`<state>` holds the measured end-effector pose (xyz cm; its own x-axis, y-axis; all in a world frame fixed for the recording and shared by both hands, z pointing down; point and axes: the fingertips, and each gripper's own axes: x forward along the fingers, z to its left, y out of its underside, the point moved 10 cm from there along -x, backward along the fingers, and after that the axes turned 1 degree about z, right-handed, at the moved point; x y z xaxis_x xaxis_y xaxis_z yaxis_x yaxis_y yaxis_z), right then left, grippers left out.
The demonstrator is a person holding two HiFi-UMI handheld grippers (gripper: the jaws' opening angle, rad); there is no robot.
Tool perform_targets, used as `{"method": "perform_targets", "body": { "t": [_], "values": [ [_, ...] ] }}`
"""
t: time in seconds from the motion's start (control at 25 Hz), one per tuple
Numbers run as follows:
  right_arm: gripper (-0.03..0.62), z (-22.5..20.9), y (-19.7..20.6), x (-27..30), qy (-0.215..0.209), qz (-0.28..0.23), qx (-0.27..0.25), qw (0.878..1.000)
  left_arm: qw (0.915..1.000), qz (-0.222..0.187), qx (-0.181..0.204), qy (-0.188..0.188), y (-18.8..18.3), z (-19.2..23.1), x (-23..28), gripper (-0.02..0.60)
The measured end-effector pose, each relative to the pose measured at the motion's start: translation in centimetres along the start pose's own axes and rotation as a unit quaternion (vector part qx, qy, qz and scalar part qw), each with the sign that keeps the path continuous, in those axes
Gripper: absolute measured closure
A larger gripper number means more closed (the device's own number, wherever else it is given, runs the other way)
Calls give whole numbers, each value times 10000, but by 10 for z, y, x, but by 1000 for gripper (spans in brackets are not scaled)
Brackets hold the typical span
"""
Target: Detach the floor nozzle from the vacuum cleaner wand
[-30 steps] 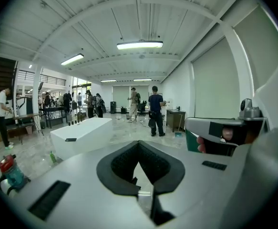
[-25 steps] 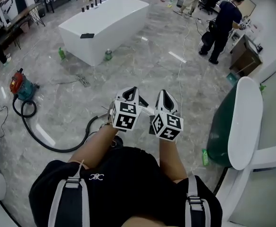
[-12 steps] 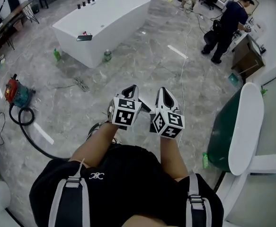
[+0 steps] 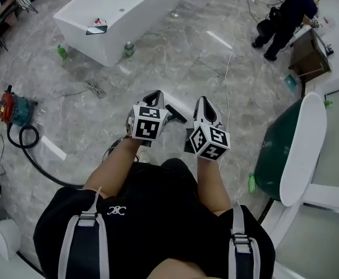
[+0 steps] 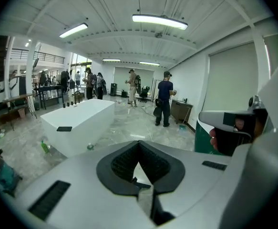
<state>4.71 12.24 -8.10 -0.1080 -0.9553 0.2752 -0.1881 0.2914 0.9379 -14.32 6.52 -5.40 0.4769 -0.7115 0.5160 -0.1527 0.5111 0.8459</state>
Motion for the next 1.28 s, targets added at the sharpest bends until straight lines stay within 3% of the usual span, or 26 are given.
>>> {"method": "perform_targets", "body": {
  "t": [0.32,0.48,0.64,0.84,1.0,1.12,1.28],
  "values": [
    [580,-53,9,56,201,311,338,9987,9985,552,-10,-69,9,5,61,580],
    [580,-89,11,98,-15,552,857,9948,9948,998,196,-5,22,2,111,580],
    [580,-127,45,143,-66,815,545,9952,9872,1561,150,285,66,5,179,580],
    [580,-179,127,212,-226,1443,514,9879,9733,2191,297,612,147,14,289,580],
    [580,-220,212,252,-305,1931,698,9782,9601,2564,736,842,230,30,373,570],
    [580,-247,286,275,-372,2337,752,9687,9418,3073,1057,862,310,47,427,533],
    [580,-278,372,291,-405,2945,854,9510,9118,3793,1300,887,423,58,470,432]
  ]
}}
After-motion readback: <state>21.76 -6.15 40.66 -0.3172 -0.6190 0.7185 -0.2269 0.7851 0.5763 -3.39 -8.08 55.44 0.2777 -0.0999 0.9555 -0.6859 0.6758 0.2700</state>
